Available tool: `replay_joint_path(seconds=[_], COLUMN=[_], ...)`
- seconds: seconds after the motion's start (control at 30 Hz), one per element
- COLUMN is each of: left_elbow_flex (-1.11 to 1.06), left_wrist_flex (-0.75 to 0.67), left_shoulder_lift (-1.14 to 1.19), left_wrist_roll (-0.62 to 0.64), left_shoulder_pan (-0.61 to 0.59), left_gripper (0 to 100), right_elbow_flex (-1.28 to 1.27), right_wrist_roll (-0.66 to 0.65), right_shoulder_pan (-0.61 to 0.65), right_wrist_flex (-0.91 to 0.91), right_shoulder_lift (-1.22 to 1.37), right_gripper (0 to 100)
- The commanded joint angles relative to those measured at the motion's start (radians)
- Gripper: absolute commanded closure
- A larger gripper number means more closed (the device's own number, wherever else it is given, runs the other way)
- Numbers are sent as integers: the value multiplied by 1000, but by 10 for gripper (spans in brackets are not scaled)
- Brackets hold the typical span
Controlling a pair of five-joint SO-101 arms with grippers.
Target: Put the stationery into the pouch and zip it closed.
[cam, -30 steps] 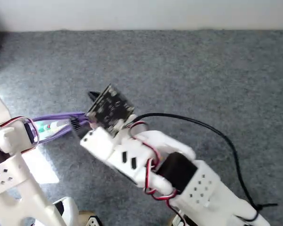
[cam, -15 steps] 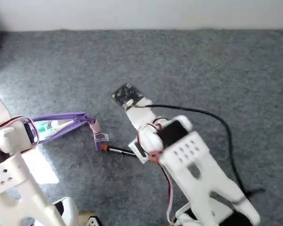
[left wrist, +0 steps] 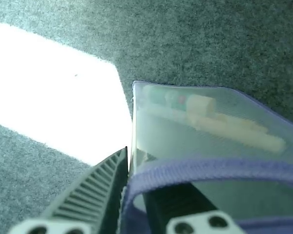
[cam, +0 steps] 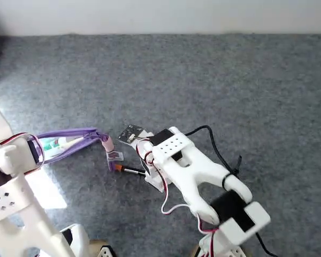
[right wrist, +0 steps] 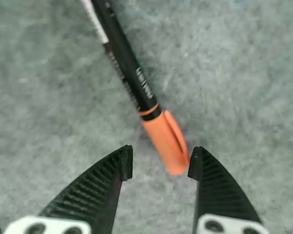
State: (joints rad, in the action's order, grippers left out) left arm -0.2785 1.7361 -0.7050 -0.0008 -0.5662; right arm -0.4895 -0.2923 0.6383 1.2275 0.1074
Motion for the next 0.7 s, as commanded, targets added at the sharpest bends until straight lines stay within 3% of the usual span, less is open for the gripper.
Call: replay_joint_path(seconds=[0.0, 0.2, 0.37, 0.67], left_elbow_flex=[5, 7, 7, 7], left_wrist_flex=[-5, -6, -6, -6], left_shoulder_lift=[0, 0, 0, 0], left_wrist_roll=[12, 12, 12, 12], left_shoulder_pan=[-8, -8, -8, -8], left_gripper=[988, 988, 988, 988], right_elbow_flex=[9, 5, 3, 2], right_wrist_roll=[-12, -12, -12, -12], right_shoulder_pan=[-12, -48, -101, -278], right_wrist_flex=[-35, -53, -53, 88], right_shoulder_lift=[41, 104, 105, 102], right_gripper=[801, 814, 993, 990])
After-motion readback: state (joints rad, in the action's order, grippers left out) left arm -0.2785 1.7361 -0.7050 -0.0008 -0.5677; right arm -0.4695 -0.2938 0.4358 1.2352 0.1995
